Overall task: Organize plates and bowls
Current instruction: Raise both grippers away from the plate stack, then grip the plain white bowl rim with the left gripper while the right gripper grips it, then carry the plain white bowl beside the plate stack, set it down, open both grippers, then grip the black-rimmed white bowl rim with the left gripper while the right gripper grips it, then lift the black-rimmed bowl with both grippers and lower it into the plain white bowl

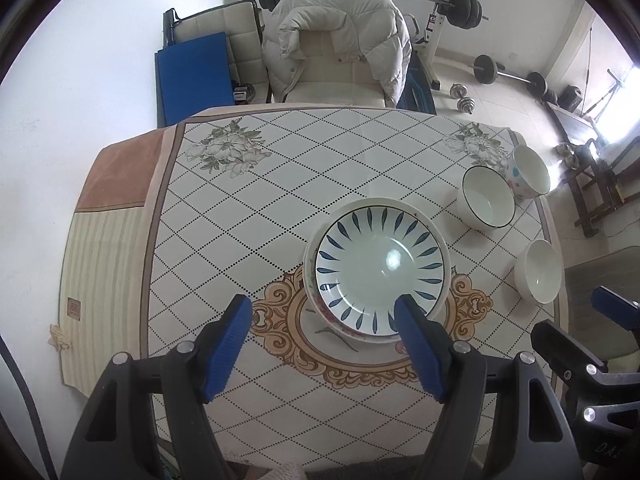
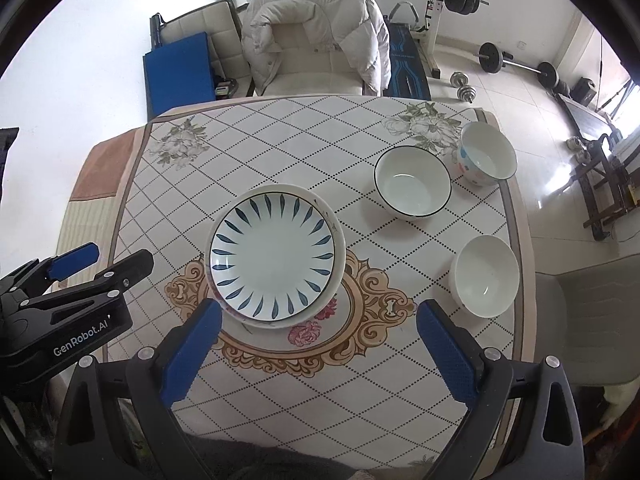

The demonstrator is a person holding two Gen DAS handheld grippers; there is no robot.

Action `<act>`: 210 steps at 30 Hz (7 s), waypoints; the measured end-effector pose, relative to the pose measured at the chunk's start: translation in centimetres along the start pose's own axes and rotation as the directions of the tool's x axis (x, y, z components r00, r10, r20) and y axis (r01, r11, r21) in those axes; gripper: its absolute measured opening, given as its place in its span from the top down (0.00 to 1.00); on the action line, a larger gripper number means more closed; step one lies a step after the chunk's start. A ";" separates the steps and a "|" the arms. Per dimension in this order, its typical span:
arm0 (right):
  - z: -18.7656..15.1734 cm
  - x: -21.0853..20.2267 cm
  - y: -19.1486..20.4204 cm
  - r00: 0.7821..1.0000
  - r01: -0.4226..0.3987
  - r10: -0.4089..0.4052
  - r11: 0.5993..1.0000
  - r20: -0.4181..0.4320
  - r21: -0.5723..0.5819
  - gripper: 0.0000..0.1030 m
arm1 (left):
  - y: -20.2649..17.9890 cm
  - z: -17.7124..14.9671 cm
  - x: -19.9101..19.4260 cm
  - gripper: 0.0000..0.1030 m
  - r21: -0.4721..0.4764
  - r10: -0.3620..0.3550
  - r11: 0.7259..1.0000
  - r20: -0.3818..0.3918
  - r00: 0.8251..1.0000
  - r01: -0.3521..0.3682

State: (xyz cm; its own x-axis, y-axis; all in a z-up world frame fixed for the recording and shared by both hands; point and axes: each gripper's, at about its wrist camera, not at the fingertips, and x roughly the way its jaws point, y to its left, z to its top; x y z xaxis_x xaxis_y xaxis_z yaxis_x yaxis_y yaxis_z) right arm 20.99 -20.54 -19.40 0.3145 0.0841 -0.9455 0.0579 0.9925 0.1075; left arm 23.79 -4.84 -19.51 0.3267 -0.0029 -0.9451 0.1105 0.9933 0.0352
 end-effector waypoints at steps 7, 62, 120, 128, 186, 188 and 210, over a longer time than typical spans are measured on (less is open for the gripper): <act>-2.0 -5.1 0.0 0.999 -0.005 0.005 1.000 0.048 0.002 0.03 | 0.1 -1.5 -5.1 0.30 0.020 0.020 1.000 0.079 0.997 -0.022; -1.6 13.9 -33.1 0.968 -0.078 0.170 0.902 -0.185 0.425 0.18 | -28.7 3.9 16.5 0.61 0.206 -0.199 0.946 -0.247 0.948 0.252; 2.9 22.6 -23.9 0.887 -0.209 0.294 0.943 -0.355 0.259 0.62 | -15.4 5.6 15.4 0.77 0.031 -0.245 0.962 -0.337 0.909 0.271; 7.8 20.4 -25.1 0.913 -0.267 0.338 0.918 -0.228 0.292 0.35 | -15.5 11.8 17.9 0.76 -0.029 -0.248 0.967 -0.316 0.916 0.252; 3.3 18.4 -23.0 0.897 -0.184 0.305 0.916 -0.320 0.357 0.91 | -21.9 8.3 18.3 0.86 0.162 -0.144 0.958 -0.447 0.883 0.238; 2.6 18.8 -22.8 0.898 -0.165 0.284 0.926 -0.337 0.339 0.91 | -22.2 7.7 18.7 0.86 0.176 -0.127 0.958 -0.452 0.883 0.227; 2.3 20.5 -23.0 0.865 -0.125 0.292 0.913 -0.408 0.388 0.87 | -22.5 5.8 20.8 0.86 0.207 -0.051 0.964 -0.472 0.880 0.167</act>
State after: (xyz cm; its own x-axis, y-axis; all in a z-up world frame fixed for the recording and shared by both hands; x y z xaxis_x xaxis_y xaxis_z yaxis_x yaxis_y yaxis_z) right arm 28.27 -41.85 -40.53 -0.0978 0.3989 -0.9118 0.3815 0.8612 0.3359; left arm 33.58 -27.92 -38.05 -0.1615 0.0020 -0.9869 0.3552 0.9331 -0.0563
